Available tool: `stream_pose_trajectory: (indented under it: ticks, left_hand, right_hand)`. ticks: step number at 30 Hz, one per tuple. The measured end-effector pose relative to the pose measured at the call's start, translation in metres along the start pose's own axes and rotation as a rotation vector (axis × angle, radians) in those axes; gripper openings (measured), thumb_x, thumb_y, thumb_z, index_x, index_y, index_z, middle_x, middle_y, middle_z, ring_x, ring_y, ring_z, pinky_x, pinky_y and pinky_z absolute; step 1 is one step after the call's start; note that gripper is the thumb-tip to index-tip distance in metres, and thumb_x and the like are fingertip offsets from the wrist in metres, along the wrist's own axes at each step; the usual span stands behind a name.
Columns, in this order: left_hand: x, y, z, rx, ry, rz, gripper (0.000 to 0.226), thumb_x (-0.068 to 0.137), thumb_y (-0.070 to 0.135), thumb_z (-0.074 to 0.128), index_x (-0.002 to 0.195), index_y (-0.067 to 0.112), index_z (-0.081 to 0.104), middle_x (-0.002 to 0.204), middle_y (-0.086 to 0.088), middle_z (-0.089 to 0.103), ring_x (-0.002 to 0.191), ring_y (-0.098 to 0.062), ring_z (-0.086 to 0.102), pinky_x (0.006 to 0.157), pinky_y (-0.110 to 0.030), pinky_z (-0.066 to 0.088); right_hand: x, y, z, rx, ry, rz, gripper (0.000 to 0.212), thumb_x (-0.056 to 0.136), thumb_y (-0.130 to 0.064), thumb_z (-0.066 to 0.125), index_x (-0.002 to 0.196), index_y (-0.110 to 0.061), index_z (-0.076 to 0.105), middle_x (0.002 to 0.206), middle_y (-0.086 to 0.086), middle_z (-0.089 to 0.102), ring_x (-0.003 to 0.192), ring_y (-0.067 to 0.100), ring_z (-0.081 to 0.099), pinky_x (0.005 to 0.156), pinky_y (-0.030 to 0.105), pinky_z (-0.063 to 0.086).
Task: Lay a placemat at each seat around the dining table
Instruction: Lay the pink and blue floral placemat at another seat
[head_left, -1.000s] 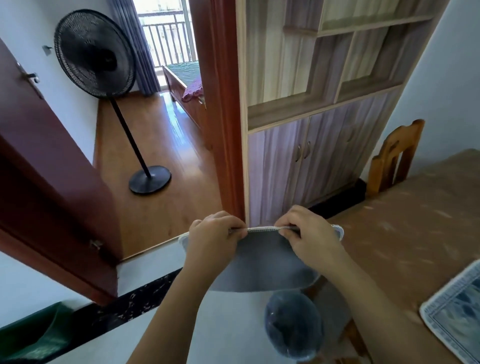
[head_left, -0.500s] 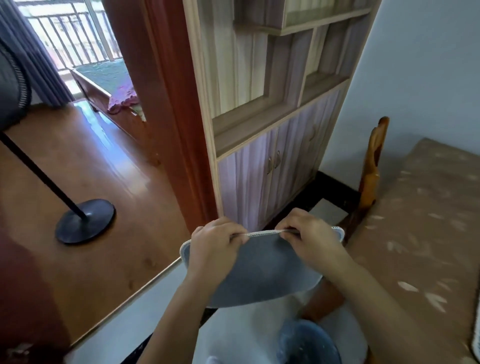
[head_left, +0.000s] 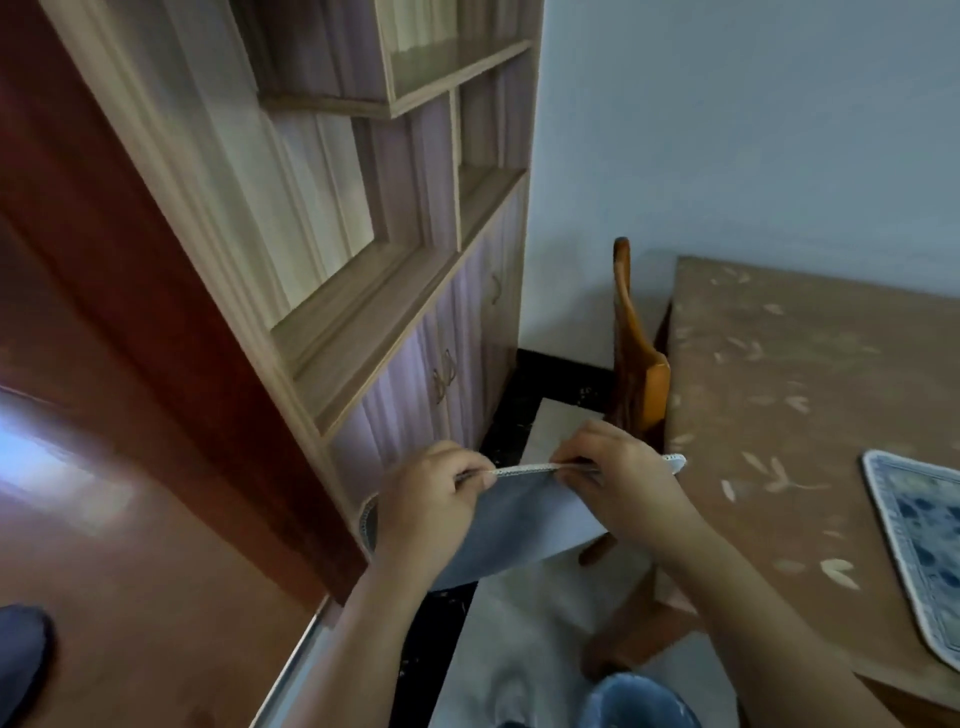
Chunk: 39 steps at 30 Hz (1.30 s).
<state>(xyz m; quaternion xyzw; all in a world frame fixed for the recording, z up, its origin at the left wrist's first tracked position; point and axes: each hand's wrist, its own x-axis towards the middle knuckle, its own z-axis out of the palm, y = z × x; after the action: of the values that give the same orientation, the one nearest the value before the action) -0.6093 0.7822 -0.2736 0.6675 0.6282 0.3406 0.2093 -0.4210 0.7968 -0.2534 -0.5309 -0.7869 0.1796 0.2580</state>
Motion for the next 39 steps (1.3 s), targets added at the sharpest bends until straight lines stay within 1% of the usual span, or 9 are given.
stream_pose_trajectory:
  ticks: [2,6,10,12,17,24,29,35,39]
  left_hand:
    - [0.027,0.000,0.006,0.016,-0.023,0.058,0.005,0.078,0.016,0.069,0.076,0.020,0.070,0.073,0.013,0.060,0.070,-0.001,0.053,0.062,-0.002,0.034]
    - [0.092,0.003,0.021,0.058,-0.048,0.163,0.003,0.077,0.015,0.070,0.077,0.018,0.071,0.079,0.006,0.068,0.074,-0.012,0.060,0.067,-0.021,0.040]
    - [0.165,0.014,0.041,0.074,-0.089,0.239,0.005,0.079,0.017,0.068,0.077,0.021,0.071,0.080,0.008,0.067,0.075,-0.010,0.058,0.071,-0.023,0.038]
    - [0.202,0.024,0.052,0.072,-0.121,0.277,0.005,0.079,0.018,0.067,0.078,0.021,0.071,0.081,0.008,0.067,0.077,-0.008,0.056,0.069,-0.019,0.036]
    - [0.282,0.051,0.088,0.048,-0.174,0.414,0.004,0.076,0.013,0.070,0.075,0.017,0.071,0.078,0.003,0.068,0.076,-0.019,0.062,0.073,-0.046,0.046]
    - [0.354,0.065,0.137,0.125,-0.173,0.595,0.009,0.074,0.012,0.071,0.073,0.021,0.069,0.075,0.005,0.066,0.074,-0.020,0.059,0.069,-0.032,0.030]
    - [0.410,0.077,0.173,0.061,-0.304,0.676,0.007,0.075,0.013,0.071,0.073,0.019,0.070,0.074,0.004,0.066,0.073,-0.021,0.059,0.068,-0.037,0.038]
    - [0.484,0.095,0.212,-0.016,-0.437,0.778,0.006,0.075,0.013,0.072,0.073,0.019,0.070,0.075,0.004,0.067,0.075,-0.021,0.059,0.070,-0.042,0.043]
    - [0.528,0.108,0.233,-0.052,-0.493,0.838,0.006,0.073,0.014,0.073,0.071,0.020,0.070,0.074,0.004,0.066,0.075,-0.020,0.059,0.071,-0.034,0.036]
  right_hand:
    - [0.016,0.012,-0.002,-0.005,0.032,0.034,0.010,0.080,-0.004,0.063,0.087,-0.008,0.068,0.090,0.003,0.061,0.085,0.021,0.059,0.076,0.040,0.049]
    - [0.059,0.041,-0.005,-0.008,0.097,0.081,0.009,0.081,-0.007,0.063,0.088,-0.011,0.067,0.085,-0.008,0.051,0.078,0.011,0.053,0.069,0.027,0.046]
    - [0.106,0.075,-0.019,-0.005,0.168,0.129,0.008,0.078,-0.004,0.066,0.084,-0.010,0.068,0.082,-0.007,0.053,0.076,0.011,0.053,0.064,0.023,0.046]
    - [0.129,0.093,-0.030,-0.001,0.208,0.148,0.009,0.077,-0.002,0.067,0.082,-0.010,0.068,0.081,-0.007,0.054,0.076,0.012,0.055,0.067,0.027,0.049]
    - [0.176,0.140,-0.055,-0.040,0.290,0.258,0.010,0.078,-0.004,0.066,0.081,-0.013,0.069,0.081,-0.007,0.054,0.078,0.014,0.057,0.070,0.026,0.044]
    - [0.209,0.188,-0.068,-0.033,0.364,0.397,0.007,0.078,-0.009,0.067,0.082,-0.015,0.068,0.078,-0.011,0.051,0.074,0.014,0.055,0.064,0.032,0.047]
    - [0.232,0.221,-0.075,-0.041,0.408,0.517,0.010,0.077,-0.011,0.068,0.080,-0.020,0.067,0.076,-0.019,0.049,0.075,0.009,0.052,0.063,0.019,0.039]
    - [0.274,0.250,-0.091,-0.090,0.516,0.660,0.008,0.077,-0.012,0.067,0.080,-0.019,0.066,0.077,-0.016,0.051,0.078,0.010,0.051,0.068,0.024,0.040]
    - [0.298,0.262,-0.097,-0.099,0.585,0.745,0.006,0.078,-0.012,0.067,0.078,-0.018,0.065,0.074,-0.019,0.049,0.077,0.010,0.053,0.070,0.027,0.044]
